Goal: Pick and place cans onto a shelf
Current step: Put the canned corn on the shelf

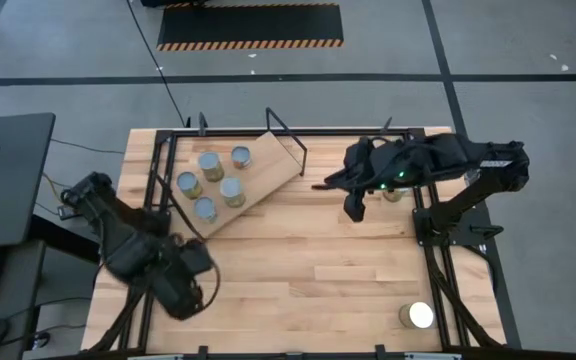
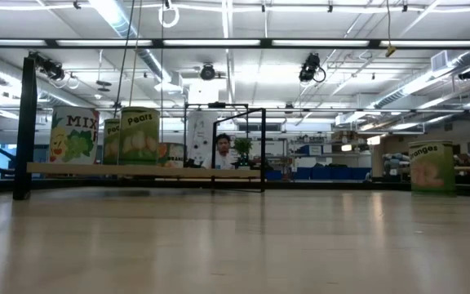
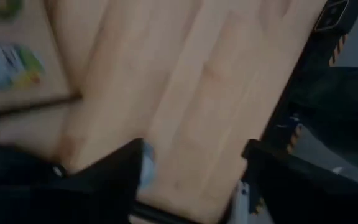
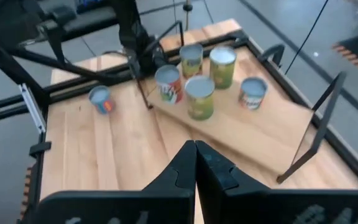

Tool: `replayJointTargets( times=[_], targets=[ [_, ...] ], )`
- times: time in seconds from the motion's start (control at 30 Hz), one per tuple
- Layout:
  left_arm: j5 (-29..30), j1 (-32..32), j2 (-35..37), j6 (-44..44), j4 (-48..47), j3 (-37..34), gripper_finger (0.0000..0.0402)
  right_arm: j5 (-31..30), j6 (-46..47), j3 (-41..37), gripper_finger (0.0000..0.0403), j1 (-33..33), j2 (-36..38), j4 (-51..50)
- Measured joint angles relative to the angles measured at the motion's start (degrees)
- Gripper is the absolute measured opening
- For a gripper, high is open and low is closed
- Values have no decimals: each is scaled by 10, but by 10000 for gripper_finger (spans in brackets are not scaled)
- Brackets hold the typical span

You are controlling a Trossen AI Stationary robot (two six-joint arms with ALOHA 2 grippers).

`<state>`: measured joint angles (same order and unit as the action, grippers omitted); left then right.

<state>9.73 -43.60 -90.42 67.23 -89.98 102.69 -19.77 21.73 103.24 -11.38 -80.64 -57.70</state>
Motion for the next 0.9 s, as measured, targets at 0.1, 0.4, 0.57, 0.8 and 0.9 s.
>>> replayJointTargets(
  times=[0.1, 0.4, 0.57, 0.8, 0.9],
  targets=[
    [-9, -48, -18, 71, 0, 0, 360, 0, 12, -22, 9, -6, 0, 6],
    [-39, -118, -74, 119, 1, -40, 390, 3, 11, -54, 9, -2, 0, 43],
    [-77, -129, -14, 116, 57, -190, 390, 3, -4, -54, 9, 7, 0, 59],
    [-168, -82, 107, 150, 212, -428, 389, 3, -13, -54, 12, 27, 0, 60],
    [-200, -39, 133, 154, 226, -479, 389, 3, -13, -54, 11, 41, 0, 60]
  ],
)
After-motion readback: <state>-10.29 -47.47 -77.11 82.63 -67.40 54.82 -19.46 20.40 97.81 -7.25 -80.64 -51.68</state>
